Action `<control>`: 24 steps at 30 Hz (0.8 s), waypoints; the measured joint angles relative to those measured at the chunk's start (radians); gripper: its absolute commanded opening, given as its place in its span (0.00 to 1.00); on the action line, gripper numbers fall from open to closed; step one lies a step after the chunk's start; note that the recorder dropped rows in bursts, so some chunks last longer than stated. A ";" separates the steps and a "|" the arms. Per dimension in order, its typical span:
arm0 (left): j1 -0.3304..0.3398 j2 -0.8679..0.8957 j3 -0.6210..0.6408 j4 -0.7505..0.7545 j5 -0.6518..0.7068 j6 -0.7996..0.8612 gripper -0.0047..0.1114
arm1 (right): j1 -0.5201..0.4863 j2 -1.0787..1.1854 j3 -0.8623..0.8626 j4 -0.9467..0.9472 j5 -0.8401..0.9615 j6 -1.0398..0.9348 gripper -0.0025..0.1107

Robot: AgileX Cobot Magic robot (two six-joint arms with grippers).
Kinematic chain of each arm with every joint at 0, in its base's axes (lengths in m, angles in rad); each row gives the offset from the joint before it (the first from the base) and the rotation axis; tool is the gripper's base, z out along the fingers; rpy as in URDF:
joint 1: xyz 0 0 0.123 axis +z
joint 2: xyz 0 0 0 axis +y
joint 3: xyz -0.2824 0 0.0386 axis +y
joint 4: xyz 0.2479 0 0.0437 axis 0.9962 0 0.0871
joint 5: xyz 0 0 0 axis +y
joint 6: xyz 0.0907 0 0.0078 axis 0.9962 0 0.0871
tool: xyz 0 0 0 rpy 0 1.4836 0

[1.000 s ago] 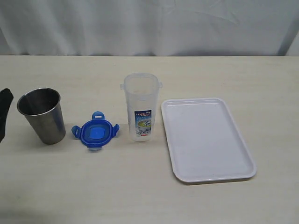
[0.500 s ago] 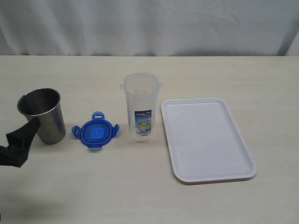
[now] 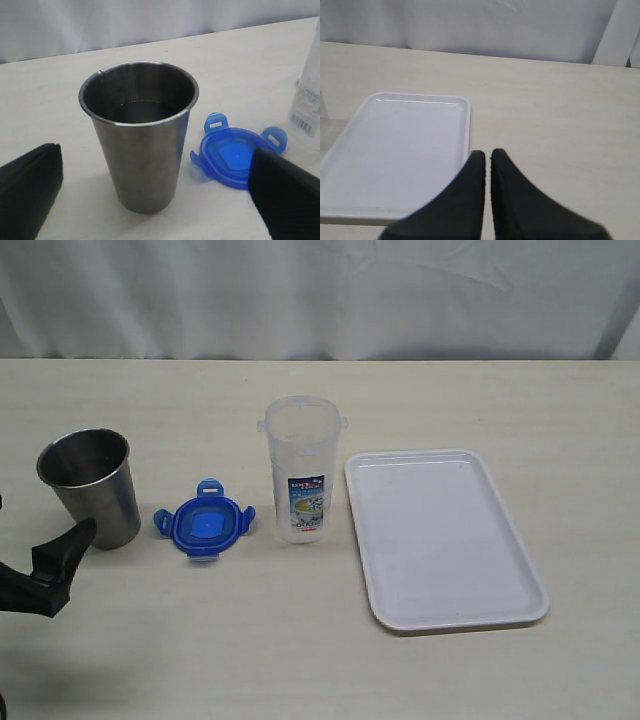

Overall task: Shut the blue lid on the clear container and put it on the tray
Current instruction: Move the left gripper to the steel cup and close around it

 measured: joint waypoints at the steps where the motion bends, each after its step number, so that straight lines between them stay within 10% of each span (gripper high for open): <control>1: 0.000 0.000 0.000 0.000 0.000 0.000 0.94 | 0.000 0.000 0.000 0.000 0.000 0.000 0.06; 24: 0.000 0.208 -0.157 0.063 0.033 0.003 0.94 | 0.000 0.000 0.000 0.000 0.000 0.000 0.06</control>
